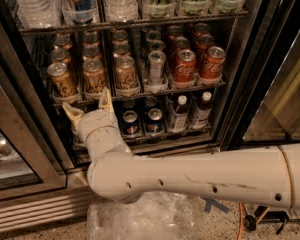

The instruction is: Pick orange can from middle shelf of fridge

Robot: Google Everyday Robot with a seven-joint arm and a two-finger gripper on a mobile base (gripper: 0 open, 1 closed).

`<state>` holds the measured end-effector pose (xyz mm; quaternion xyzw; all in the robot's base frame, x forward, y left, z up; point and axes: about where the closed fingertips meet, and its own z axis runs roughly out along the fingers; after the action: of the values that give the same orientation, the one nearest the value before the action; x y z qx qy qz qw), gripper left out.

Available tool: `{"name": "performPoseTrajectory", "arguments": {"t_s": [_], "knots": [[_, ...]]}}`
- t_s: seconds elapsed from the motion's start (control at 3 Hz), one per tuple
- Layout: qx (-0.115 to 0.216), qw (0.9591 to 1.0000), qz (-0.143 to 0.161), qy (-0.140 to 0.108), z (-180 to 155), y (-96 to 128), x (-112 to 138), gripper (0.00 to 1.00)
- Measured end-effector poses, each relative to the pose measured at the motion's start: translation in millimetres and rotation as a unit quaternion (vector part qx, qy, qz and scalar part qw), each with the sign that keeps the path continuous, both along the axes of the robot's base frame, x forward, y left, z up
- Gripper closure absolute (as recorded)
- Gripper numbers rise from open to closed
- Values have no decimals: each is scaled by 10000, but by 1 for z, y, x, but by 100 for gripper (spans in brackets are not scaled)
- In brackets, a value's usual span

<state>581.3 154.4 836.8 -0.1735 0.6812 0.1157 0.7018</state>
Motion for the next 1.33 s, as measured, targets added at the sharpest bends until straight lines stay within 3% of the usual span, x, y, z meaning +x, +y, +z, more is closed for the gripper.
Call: {"name": "performPoseTrajectory", "arguments": {"t_s": [0.33,0.67,1.33], "knots": [[-1,10000,0,0,0,0,0,28],[-117,9999,-113,38,12,6,19,18],[-260,9993,-252,86,26,12,41,18]]}}
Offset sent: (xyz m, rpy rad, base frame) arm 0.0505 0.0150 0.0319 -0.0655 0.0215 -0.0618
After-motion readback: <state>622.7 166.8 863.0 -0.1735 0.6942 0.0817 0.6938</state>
